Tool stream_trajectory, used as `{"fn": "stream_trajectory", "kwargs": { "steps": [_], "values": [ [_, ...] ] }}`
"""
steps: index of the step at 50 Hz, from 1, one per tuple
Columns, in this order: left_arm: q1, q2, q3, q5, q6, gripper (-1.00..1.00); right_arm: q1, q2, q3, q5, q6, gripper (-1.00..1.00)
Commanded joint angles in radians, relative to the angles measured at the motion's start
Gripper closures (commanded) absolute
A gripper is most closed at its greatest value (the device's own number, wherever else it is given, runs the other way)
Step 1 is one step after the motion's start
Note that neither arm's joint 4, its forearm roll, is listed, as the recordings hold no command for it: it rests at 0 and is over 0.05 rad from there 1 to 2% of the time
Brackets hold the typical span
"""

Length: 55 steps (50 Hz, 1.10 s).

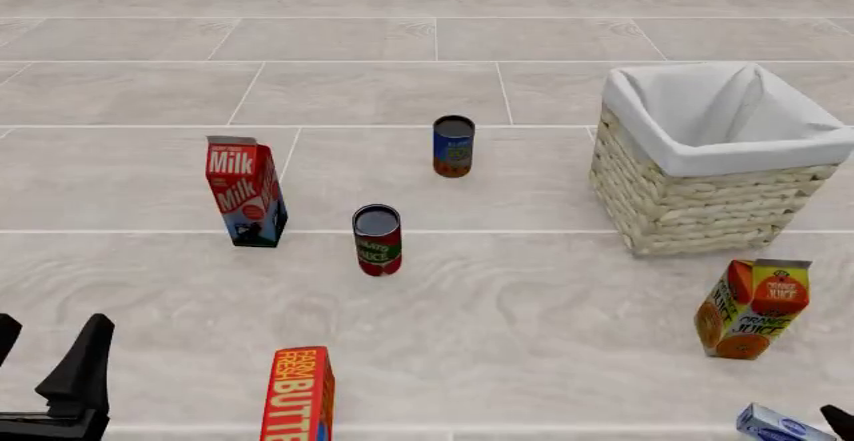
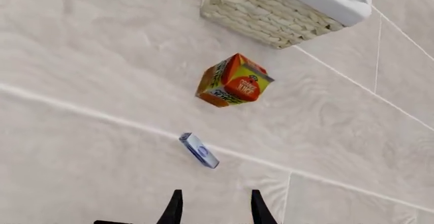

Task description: Pick the cream cheese and place it in the basket.

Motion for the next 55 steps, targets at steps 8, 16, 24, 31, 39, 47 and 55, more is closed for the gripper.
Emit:
{"fn": "stream_trajectory", "kwargs": {
  "steps": [8,16,24,31,39,47,55],
  "values": [
    [0.000,0.000,0.000,0.000,0.000,-1.00,-0.108,0.168,0.069,-0.147,-0.115,-1.00],
    [0.000,0.000,0.000,0.000,0.000,-1.00,-0.141,0.267,0.080,-0.231,-0.153,-1.00],
    [0.000,0.000,0.000,0.000,0.000,-1.00,-0.150,0.353,0.134,-0.297,-0.176,-1.00],
    [0.000,0.000,0.000,0.000,0.000,-1.00,-0.161,0.397,0.191,-0.360,-0.190,-1.00],
    [0.000,0.000,0.000,0.000,0.000,-1.00,-0.208,0.456,0.228,-0.430,-0.244,-1.00],
    [0.000,0.000,0.000,0.000,0.000,-1.00,-0.216,0.505,0.247,-0.487,-0.261,-1.00],
    [0.000,0.000,0.000,0.000,0.000,-1.00,-0.235,0.542,0.254,-0.522,-0.304,-1.00]
  ]
}}
